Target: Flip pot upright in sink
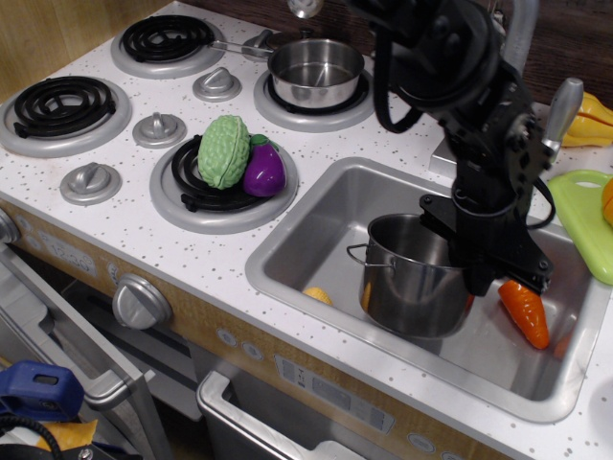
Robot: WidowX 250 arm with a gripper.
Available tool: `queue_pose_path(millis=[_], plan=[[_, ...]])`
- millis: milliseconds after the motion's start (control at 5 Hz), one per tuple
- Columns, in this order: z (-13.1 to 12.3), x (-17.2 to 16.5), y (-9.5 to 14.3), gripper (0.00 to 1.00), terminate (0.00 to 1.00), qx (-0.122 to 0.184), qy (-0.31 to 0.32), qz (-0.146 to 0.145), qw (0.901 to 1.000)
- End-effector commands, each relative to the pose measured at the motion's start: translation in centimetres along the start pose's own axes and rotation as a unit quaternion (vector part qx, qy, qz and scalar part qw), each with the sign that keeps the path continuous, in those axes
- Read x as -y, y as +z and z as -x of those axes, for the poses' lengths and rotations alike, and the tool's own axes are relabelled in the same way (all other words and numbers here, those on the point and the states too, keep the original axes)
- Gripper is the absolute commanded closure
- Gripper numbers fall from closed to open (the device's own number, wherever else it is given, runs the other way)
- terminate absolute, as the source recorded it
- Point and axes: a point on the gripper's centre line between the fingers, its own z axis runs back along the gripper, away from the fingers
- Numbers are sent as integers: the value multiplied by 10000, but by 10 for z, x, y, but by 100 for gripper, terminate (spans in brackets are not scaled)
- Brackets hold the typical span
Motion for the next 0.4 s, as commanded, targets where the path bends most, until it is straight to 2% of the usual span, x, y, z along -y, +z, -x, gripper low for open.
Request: queue_pose_path(millis=[0,200], plan=[[-19,3,21,0,0,361,-24,-7,9993],[-19,3,21,0,100,361,-24,-7,9993]])
